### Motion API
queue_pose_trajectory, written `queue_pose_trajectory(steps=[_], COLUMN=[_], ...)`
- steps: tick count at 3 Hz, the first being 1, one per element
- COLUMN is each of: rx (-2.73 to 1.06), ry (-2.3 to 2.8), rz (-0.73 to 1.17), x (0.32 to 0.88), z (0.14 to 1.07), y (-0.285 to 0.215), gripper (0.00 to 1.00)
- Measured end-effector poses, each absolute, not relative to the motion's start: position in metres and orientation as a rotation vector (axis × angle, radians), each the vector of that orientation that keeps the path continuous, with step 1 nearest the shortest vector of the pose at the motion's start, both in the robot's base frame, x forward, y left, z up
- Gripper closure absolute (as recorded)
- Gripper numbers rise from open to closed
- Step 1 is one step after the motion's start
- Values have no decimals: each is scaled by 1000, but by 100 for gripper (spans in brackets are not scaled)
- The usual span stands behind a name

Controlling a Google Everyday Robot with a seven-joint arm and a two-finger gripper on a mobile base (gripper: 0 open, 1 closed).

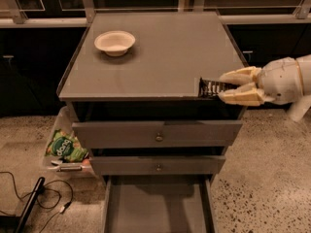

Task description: Place rxbar chocolate into bottom drawer

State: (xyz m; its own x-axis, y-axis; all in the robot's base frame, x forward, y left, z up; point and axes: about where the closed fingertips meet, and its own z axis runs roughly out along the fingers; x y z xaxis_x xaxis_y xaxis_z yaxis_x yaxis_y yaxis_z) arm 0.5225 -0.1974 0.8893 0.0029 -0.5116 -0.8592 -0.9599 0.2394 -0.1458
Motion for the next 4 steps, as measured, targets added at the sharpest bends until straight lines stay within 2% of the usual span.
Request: queue_pose_trajectory(steps=[1, 2, 4], rx=[-1401, -1397, -1416], ry=[1716, 1806, 1825], rz=[484, 562, 605], x=[503, 477, 464], z=[850, 766, 748], y=[-201, -187, -178], gripper=[100, 100, 100])
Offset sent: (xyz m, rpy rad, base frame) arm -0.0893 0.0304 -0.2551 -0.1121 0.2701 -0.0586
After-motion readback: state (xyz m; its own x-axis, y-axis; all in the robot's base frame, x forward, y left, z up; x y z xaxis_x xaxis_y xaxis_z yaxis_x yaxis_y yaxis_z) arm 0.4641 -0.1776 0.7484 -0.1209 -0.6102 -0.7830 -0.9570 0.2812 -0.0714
